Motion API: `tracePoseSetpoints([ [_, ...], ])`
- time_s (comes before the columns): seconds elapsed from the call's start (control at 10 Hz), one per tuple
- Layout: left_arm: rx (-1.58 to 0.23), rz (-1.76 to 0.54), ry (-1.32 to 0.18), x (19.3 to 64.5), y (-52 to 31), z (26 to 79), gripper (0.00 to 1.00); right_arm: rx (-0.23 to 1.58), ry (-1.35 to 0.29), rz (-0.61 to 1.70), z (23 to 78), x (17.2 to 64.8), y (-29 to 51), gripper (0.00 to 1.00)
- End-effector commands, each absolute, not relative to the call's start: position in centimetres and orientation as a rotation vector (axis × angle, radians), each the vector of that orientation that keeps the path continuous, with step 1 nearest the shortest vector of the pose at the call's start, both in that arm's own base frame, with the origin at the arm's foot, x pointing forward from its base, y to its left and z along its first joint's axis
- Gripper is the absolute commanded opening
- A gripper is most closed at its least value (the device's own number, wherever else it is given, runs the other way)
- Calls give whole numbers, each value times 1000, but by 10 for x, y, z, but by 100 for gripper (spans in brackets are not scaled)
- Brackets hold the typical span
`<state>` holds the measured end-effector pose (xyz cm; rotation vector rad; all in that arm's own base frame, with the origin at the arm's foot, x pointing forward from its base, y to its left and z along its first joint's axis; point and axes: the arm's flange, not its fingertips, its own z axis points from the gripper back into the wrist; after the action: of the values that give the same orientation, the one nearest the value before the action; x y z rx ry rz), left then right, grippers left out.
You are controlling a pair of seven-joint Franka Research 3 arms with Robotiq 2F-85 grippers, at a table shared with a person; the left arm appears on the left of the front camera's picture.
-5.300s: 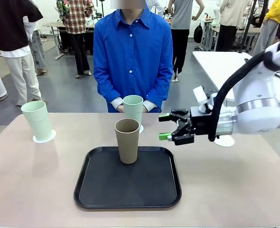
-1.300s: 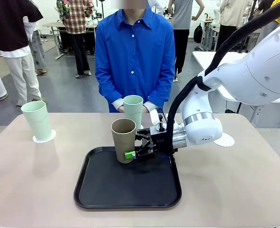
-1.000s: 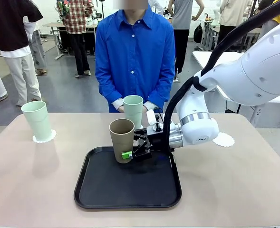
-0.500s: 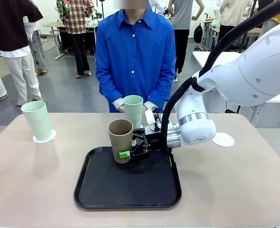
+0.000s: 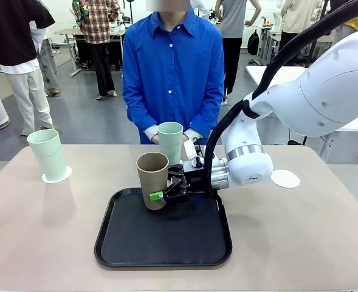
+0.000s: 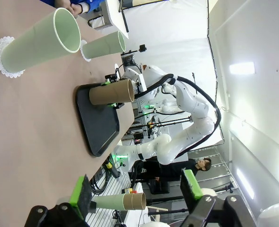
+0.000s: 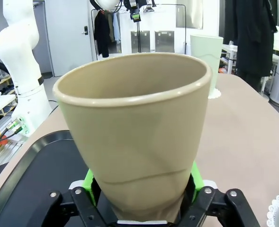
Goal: Place coasters on the table and set cups on them.
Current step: Take one Reusable plastic cup from the Flat Tray and place it on a coaster set by the human.
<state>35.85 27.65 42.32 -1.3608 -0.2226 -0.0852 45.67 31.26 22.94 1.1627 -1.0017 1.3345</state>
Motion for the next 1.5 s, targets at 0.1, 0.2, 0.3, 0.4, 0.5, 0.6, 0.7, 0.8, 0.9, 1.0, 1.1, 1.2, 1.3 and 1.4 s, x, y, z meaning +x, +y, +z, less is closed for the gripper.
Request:
tracePoseSetpoints([
  [0.1, -1362, -78, -236, 359, 277, 425, 100, 1175, -1047, 1295, 226, 458, 319, 0],
  [0.2, -1362, -78, -236, 359, 277, 425, 100, 1177, -1052, 1303, 229, 456, 318, 0],
  [0.3, -1362, -78, -236, 359, 277, 425, 100, 1177, -1054, 1308, 231, 454, 317, 0],
  [0.4, -1362, -78, -236, 359, 277, 425, 100, 1175, -1049, 1295, 236, 451, 315, 22],
  [0.5, -1362, -78, -236, 359, 277, 425, 100, 1175, -1030, 1252, 249, 444, 313, 22],
  [0.6, -1362, -78, -236, 359, 277, 425, 100, 1170, -996, 1240, 279, 434, 312, 22],
  [0.7, -1362, -78, -236, 359, 277, 425, 100, 1117, -1025, 1267, 311, 428, 308, 22],
  [0.8, -1362, -78, -236, 359, 277, 425, 100, 1120, -1050, 1247, 342, 427, 300, 22],
  [0.9, -1362, -78, -236, 359, 277, 425, 100, 1099, -1066, 1238, 367, 427, 292, 22],
  [1.0, -1362, -78, -236, 359, 277, 425, 100, 1072, -1079, 1227, 389, 426, 282, 22],
  [1.1, -1362, -78, -236, 359, 277, 425, 100, 1060, -1090, 1213, 404, 426, 276, 22],
  [1.2, -1362, -78, -236, 359, 277, 425, 100, 1057, -1105, 1201, 413, 426, 271, 22],
  [1.3, -1362, -78, -236, 359, 277, 425, 100, 1040, -1088, 1216, 415, 425, 269, 22],
  [1.4, -1362, -78, -236, 359, 277, 425, 100, 1067, -1116, 1233, 420, 431, 273, 22],
])
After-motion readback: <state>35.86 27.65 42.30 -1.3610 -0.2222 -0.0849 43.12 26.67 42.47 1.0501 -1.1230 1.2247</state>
